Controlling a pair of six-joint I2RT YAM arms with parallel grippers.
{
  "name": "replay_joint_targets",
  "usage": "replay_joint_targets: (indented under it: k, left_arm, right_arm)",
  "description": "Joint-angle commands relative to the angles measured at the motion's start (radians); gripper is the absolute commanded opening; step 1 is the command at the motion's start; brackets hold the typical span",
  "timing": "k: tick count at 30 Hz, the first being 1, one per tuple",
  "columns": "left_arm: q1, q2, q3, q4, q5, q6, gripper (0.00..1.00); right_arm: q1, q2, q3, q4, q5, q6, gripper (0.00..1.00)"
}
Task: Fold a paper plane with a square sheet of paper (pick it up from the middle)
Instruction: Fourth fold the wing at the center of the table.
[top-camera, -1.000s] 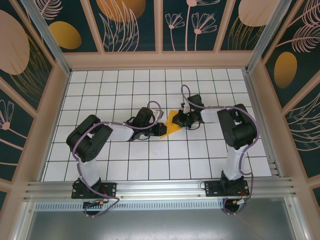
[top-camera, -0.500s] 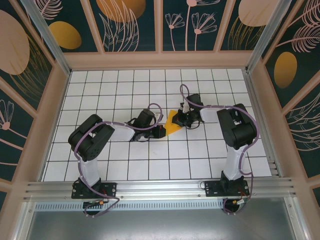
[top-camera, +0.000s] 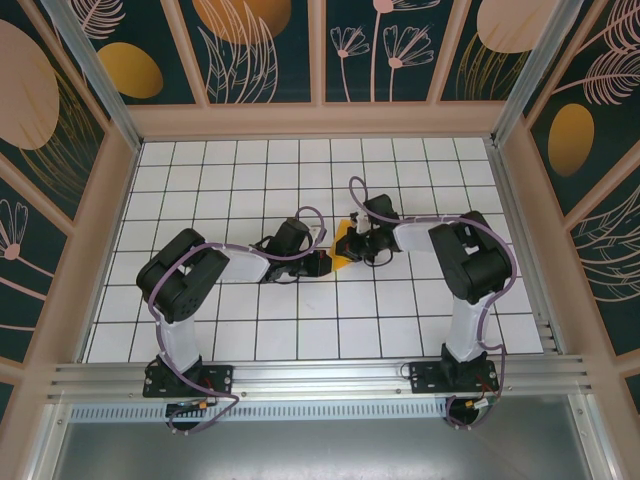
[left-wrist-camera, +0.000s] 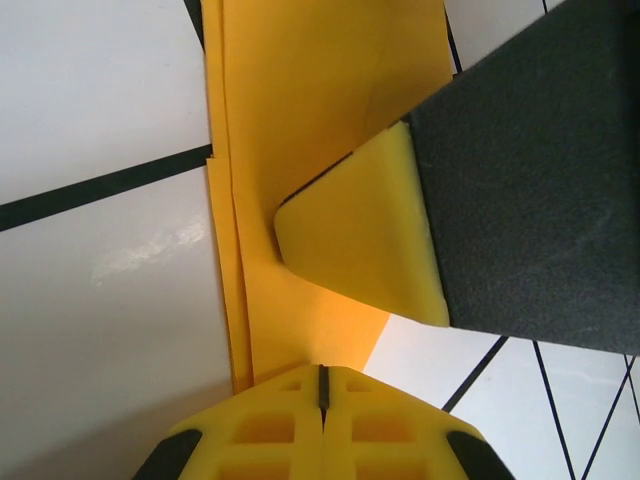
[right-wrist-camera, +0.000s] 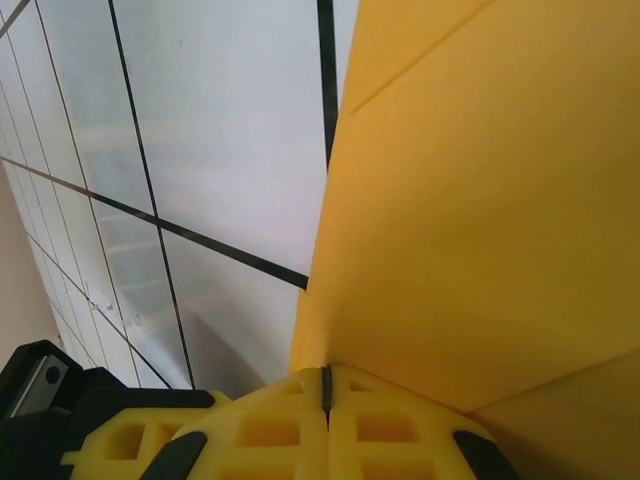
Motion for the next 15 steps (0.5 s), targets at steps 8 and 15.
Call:
replay_joint_targets:
  k: [8,15]
  left_arm:
    - [-0.002,0.043,-0.011,-0.085,-0.06,-0.011,0.0]
    - [-0.003,0.048,-0.026,-0.134,-0.03,-0.016,0.0]
  right_arm:
    - [0.002,0.011,0.014,-0.097,0.089,-0.027,0.03]
    - [-0.105,0.059,0.054,-0.086,0.092,-0.049,0.03]
